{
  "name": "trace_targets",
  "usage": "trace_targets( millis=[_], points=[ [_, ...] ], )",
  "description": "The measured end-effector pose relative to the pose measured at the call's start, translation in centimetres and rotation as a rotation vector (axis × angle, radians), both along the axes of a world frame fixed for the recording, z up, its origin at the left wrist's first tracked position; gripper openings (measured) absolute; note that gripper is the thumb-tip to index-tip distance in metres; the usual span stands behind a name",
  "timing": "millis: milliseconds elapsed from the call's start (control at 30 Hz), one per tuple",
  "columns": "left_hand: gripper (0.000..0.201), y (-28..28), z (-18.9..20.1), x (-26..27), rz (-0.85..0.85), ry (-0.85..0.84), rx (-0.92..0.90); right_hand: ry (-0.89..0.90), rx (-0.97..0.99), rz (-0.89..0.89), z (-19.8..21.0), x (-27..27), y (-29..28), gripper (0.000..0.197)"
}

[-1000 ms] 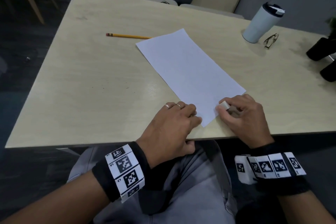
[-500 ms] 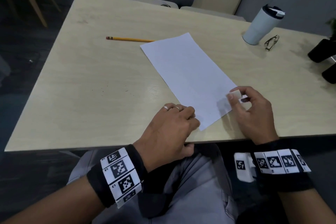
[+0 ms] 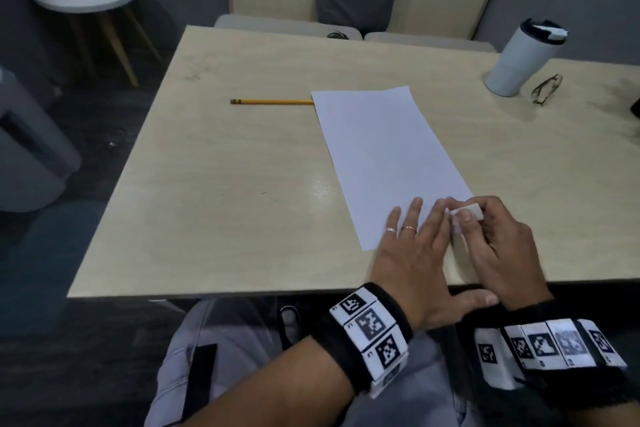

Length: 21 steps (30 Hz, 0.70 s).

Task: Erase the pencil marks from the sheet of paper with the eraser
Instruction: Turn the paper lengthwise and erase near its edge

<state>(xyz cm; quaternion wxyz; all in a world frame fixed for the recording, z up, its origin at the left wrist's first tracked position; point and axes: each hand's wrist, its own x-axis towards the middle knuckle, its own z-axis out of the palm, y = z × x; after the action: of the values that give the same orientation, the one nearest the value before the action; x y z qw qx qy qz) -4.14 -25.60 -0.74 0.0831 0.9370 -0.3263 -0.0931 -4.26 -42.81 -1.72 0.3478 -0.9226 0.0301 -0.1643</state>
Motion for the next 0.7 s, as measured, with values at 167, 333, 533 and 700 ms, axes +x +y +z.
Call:
trace_targets(
  millis=[167,333,533,700],
  points=[
    [0.106,2.9,0.0,1.0,0.115,0.061,0.039,-0.008,-0.007,0.001,0.1,-0.1,0.4,0.01],
    [0.116,6.5,1.7,1.2,0.502,0.083,0.148,-0.018,-0.026,-0.016,-0.3,0.2,0.9,0.023],
    [0.098,2.5,0.6,-0.1,0.032,0.065,0.081,-0.036,-0.055,-0.002,-0.2,0.2,1.2,0.023],
    [0.104,7.1,1.1,1.2,0.313,0.063,0.225,-0.032,-0.011,-0.014,-0.4,0.1,1.1,0.021]
  ],
)
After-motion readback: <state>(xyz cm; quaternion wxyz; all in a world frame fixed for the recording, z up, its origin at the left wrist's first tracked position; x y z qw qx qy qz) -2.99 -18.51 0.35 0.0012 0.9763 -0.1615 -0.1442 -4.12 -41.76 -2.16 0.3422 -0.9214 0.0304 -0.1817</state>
